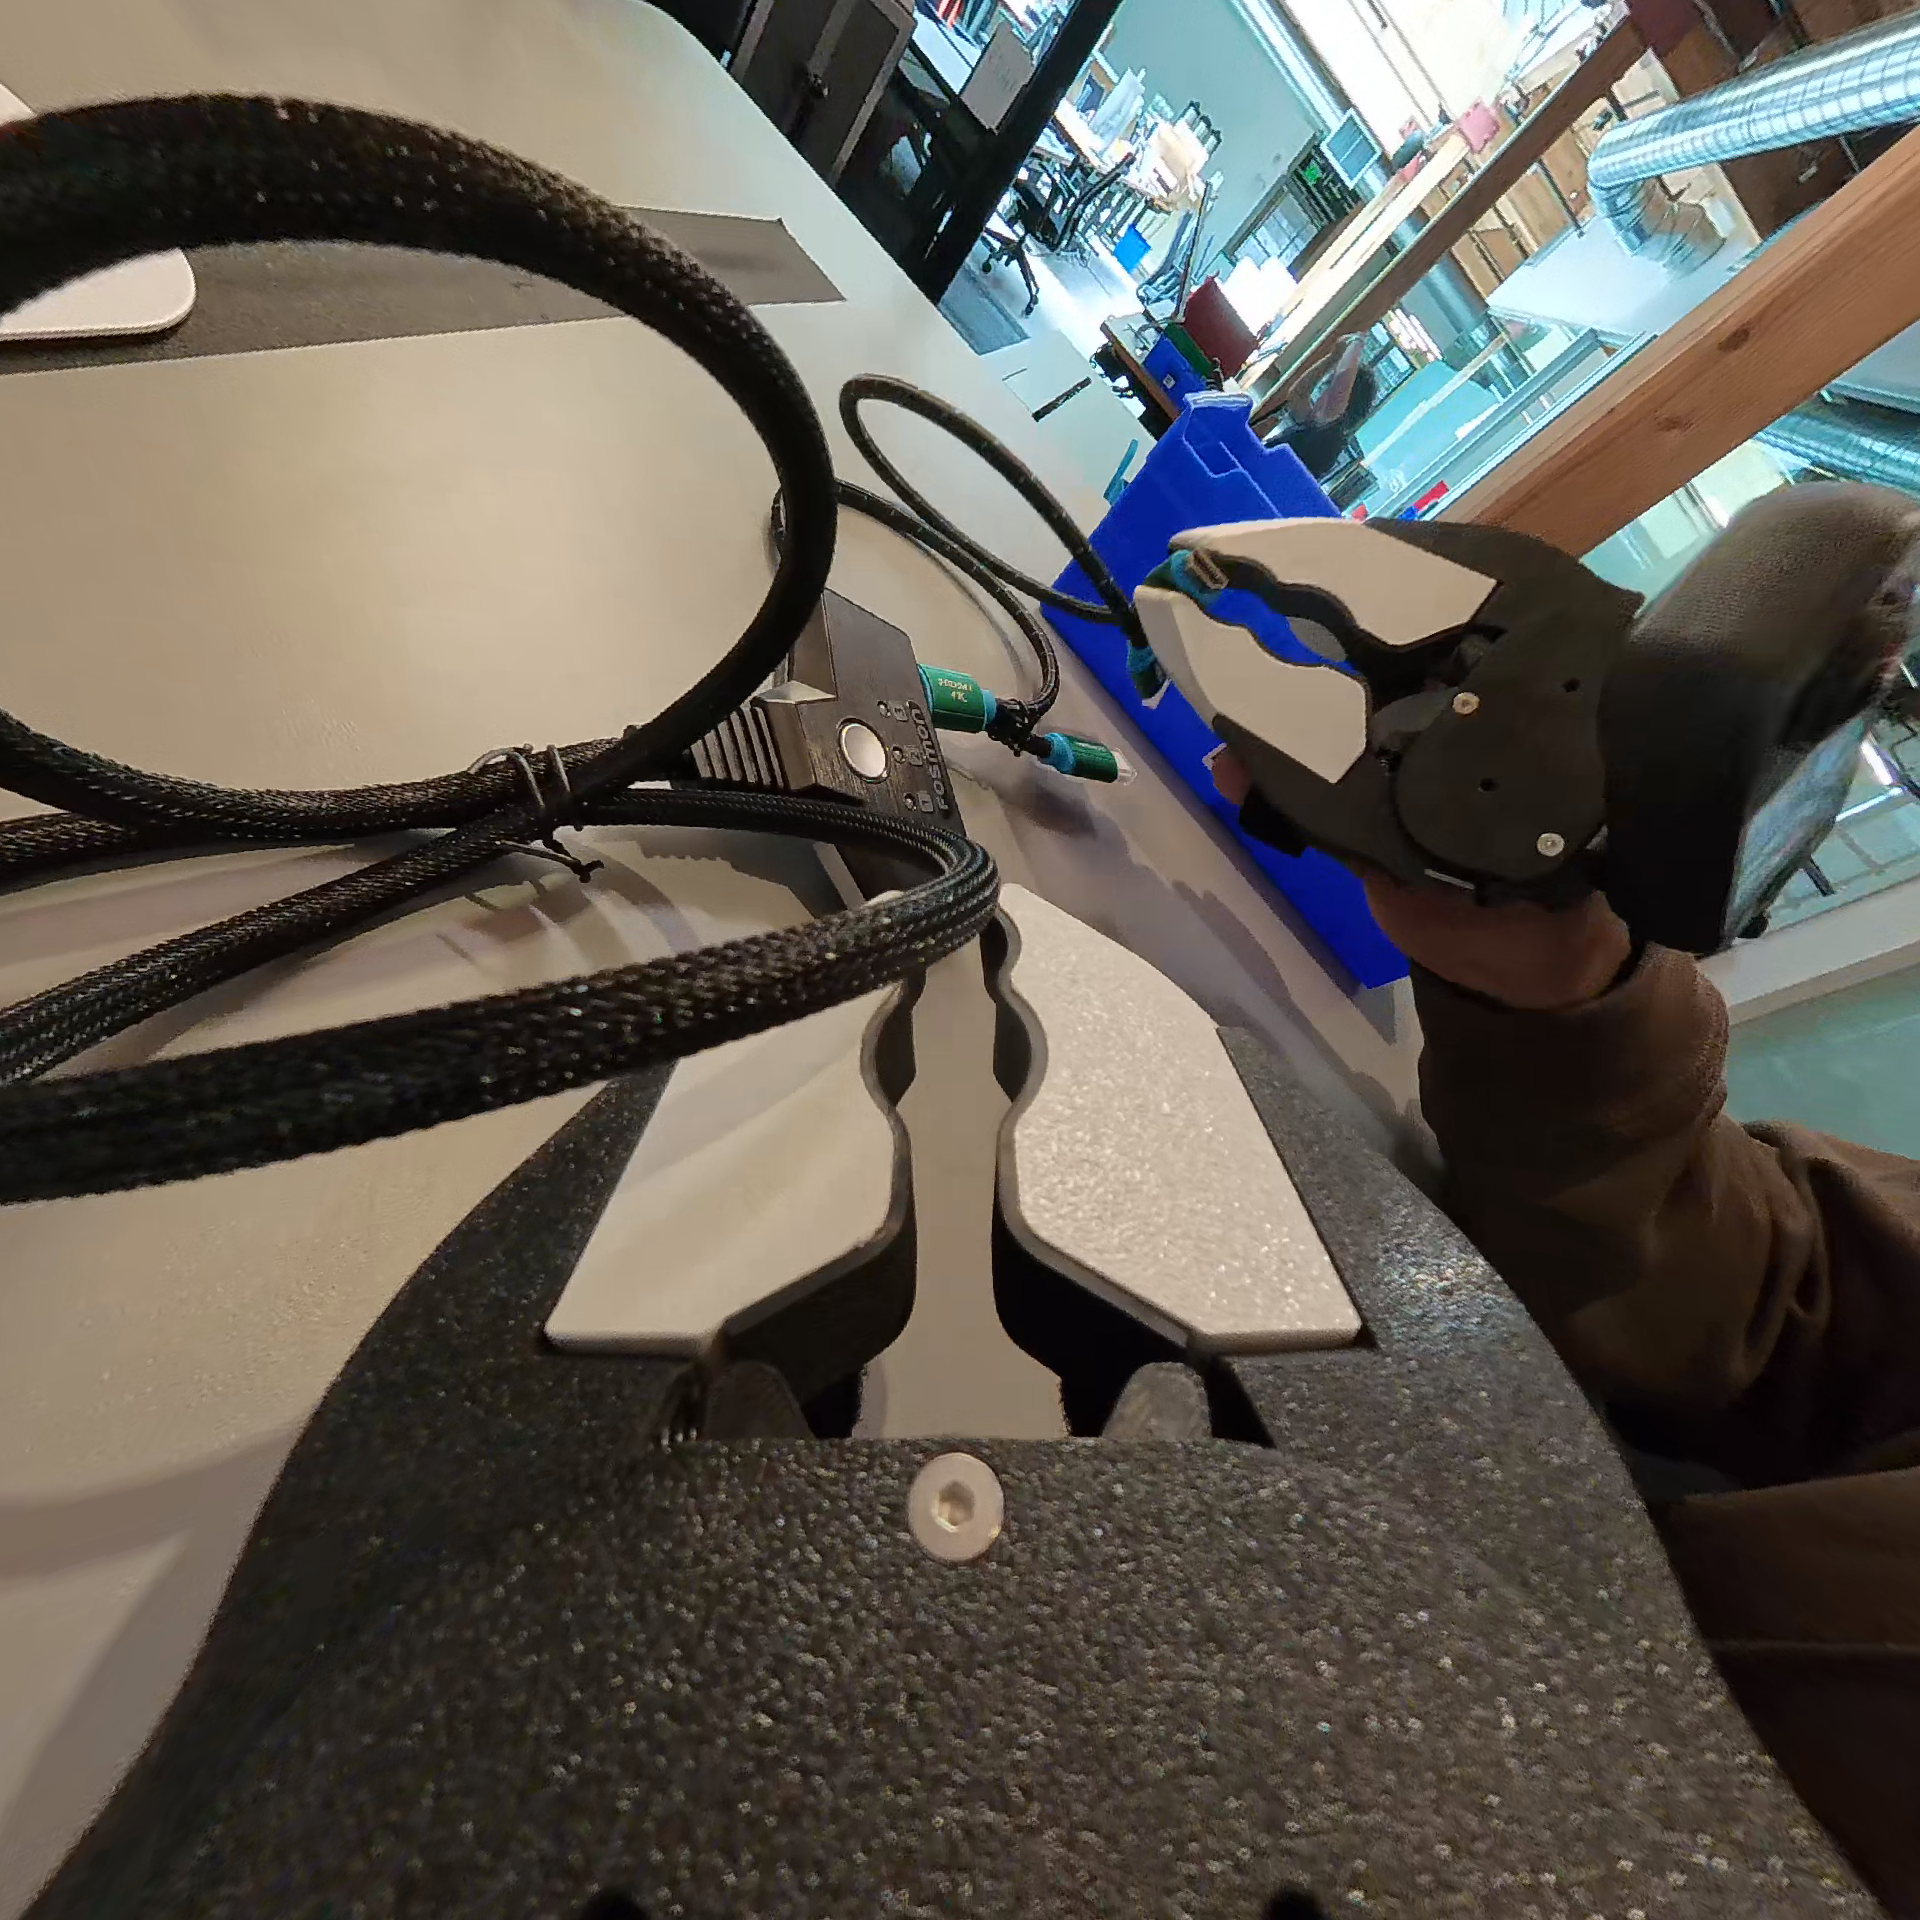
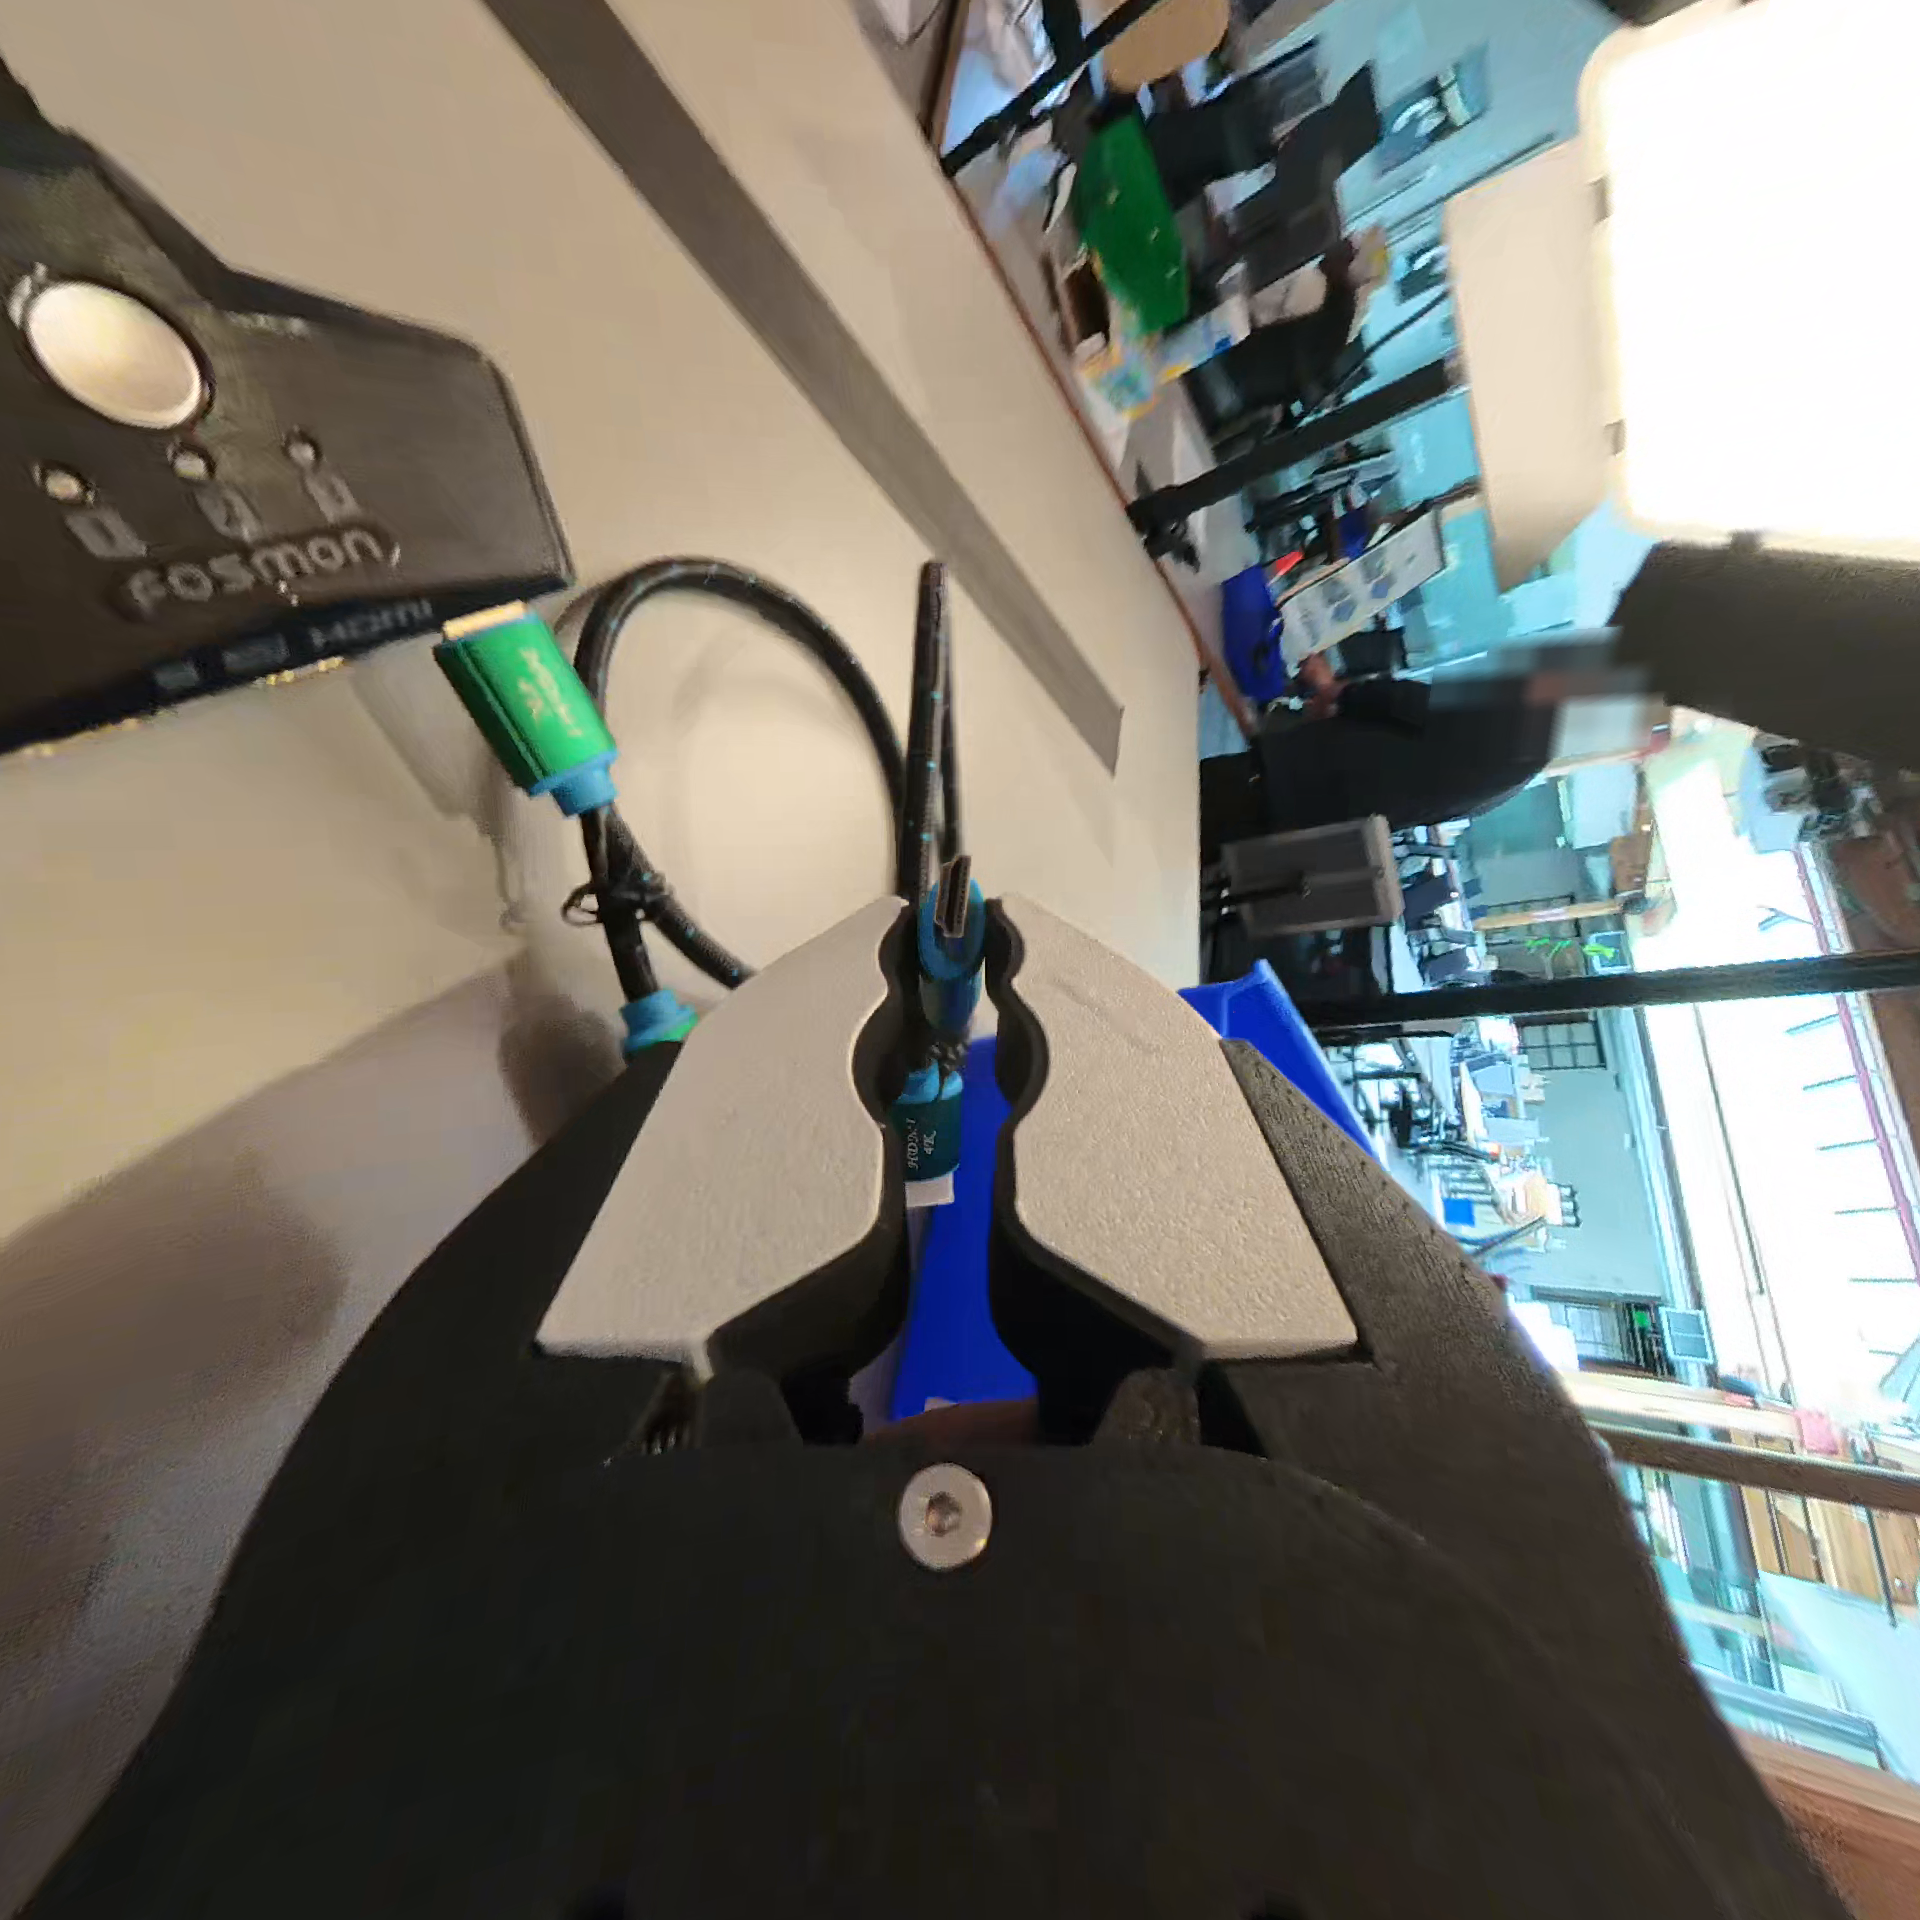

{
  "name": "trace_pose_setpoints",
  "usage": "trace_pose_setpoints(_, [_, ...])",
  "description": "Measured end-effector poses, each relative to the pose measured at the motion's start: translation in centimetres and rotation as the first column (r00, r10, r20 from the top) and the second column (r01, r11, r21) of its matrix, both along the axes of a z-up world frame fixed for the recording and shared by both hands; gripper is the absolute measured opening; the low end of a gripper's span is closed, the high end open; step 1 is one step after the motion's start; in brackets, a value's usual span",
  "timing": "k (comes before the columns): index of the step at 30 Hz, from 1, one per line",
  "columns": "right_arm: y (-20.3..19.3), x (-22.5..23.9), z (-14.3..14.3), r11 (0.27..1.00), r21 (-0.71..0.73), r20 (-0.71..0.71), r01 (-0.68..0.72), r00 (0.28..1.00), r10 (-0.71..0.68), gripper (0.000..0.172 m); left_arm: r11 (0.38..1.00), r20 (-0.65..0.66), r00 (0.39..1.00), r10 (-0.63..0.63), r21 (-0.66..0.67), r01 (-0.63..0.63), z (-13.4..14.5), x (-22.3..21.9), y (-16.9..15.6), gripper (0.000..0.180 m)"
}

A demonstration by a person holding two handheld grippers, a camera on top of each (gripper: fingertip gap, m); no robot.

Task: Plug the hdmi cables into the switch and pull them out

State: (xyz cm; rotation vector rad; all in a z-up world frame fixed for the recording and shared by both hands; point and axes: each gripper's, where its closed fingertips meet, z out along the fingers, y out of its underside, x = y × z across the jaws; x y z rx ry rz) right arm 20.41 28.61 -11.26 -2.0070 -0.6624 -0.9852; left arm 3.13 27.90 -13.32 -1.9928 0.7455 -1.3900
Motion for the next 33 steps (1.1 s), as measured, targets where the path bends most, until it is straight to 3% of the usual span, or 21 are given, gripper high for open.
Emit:
trace_pose_setpoints(5, [-0.9,-2.3,-2.9,0.981,-0.170,-0.104,-0.093,0.992,0.076,0.017,1.000,-0.005,1.000,0.001,-0.005,-0.001,-0.1,0.0,0.0,0.010])
trace_pose_setpoints(8, [-1.3,-4.7,-3.9,0.958,-0.217,-0.150,-0.187,0.976,0.157,0.029,1.000,-0.002,1.000,0.001,-0.010,-0.001,-0.1,0.0,0.0,0.010])
trace_pose_setpoints(15, [-1.3,-9.0,-2.8,0.913,-0.117,-0.348,-0.392,0.877,0.332,0.058,1.000,0.004,1.000,0.006,-0.026,-0.006,-0.1,-0.1,0.0,0.011])
trace_pose_setpoints(18, [-0.9,-10.0,-2.5,0.899,-0.062,-0.449,-0.433,0.817,0.362,0.076,0.999,0.003,1.000,-0.004,-0.042,0.004,-0.2,0.0,-0.1,0.014])
trace_pose_setpoints(23, [0.1,-10.4,-3.4,0.884,-0.060,-0.510,-0.464,0.776,0.372,0.097,0.998,-0.009,1.000,0.002,-0.069,-0.002,-0.6,0.4,-0.1,0.018])
trace_pose_setpoints(33, [2.2,-10.3,-6.9,0.721,-0.378,-0.519,-0.581,0.778,0.355,0.128,0.990,-0.053,0.997,0.047,-0.128,-0.054,-1.7,-0.1,0.9,0.034])
